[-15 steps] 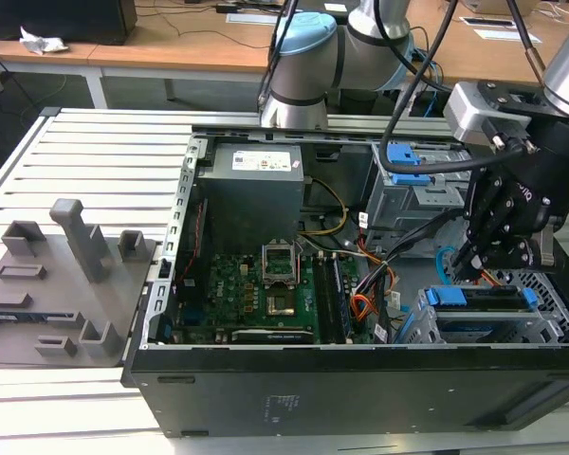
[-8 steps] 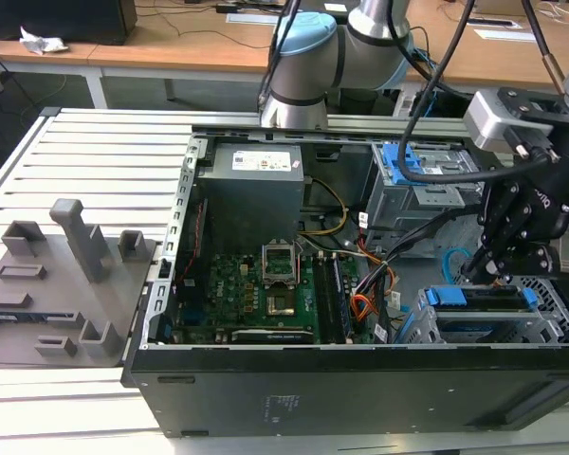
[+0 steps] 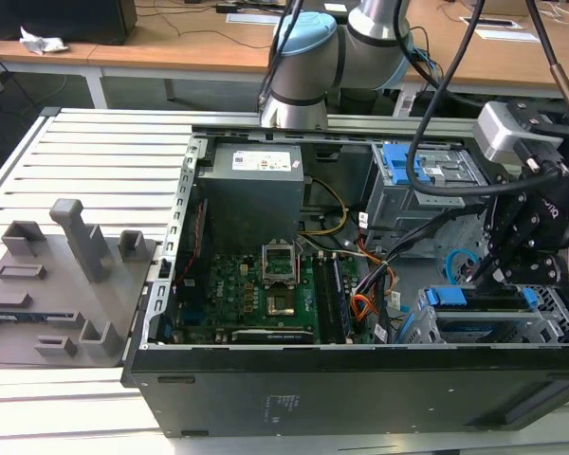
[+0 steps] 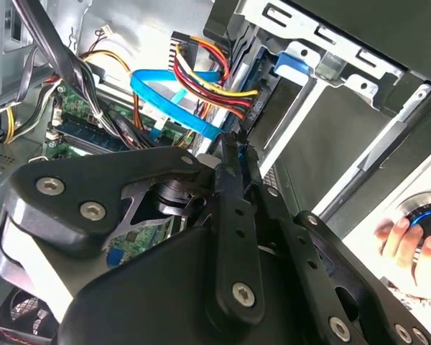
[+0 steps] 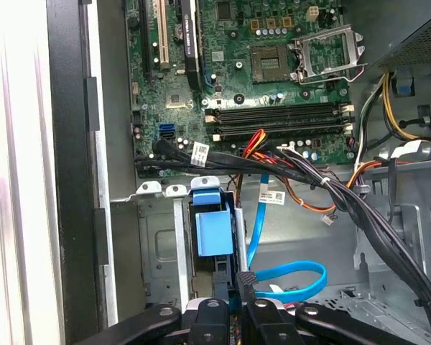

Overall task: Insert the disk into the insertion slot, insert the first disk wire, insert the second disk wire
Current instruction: 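Insert the second disk wire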

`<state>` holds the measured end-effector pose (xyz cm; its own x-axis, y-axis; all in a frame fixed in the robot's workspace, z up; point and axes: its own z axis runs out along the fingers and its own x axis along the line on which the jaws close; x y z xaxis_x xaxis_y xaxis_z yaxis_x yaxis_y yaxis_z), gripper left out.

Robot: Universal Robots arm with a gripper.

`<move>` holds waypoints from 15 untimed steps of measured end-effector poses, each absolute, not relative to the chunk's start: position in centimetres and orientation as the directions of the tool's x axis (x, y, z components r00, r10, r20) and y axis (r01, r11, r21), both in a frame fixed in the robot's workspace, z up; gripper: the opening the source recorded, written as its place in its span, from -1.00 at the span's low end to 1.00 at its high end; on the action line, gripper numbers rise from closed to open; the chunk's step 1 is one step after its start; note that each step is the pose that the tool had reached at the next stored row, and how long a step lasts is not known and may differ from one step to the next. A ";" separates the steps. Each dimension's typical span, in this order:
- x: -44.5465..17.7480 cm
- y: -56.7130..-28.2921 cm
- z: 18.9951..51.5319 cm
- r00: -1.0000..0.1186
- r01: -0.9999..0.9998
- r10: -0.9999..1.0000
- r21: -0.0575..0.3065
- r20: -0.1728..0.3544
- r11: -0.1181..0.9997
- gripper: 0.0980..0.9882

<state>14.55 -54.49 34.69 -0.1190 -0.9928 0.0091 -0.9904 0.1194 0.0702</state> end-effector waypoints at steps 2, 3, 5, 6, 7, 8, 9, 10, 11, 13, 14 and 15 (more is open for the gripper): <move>14.6 -54.5 34.6 -0.118 -0.990 -0.993 0.071 0.007 0.118 -0.85; 14.6 -54.5 34.6 -0.117 -0.991 -0.993 0.071 0.006 0.117 -0.85; 14.7 -54.5 34.5 -0.114 -0.991 -0.993 0.071 0.007 0.114 -0.85; 14.7 -54.5 34.4 -0.114 -0.991 -0.994 0.071 0.006 0.114 -0.85; 14.7 -54.5 34.4 -0.114 -0.991 -0.993 0.071 0.006 0.114 -0.85; 14.7 -54.5 34.3 -0.114 -0.991 -0.993 0.071 0.006 0.114 -0.85; 14.7 -54.5 34.2 -0.114 -0.991 -0.993 0.071 0.006 0.114 -0.85; 14.7 -54.5 34.2 -0.114 -0.991 -0.993 0.071 0.006 0.114 -0.85; 14.7 -54.5 34.1 -0.114 -0.991 -0.993 0.071 0.006 0.114 -0.85; 14.7 -54.6 34.0 -0.113 -0.991 -0.994 0.071 0.006 0.113 -0.85; 14.7 -54.6 34.0 -0.112 -0.991 -0.994 0.071 0.006 0.113 -0.85; 14.7 -54.7 33.9 -0.112 -0.991 -0.994 0.070 0.007 0.112 -0.85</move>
<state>14.74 -54.67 33.89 -0.1122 -0.9937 0.0067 -0.9912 0.1124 0.0705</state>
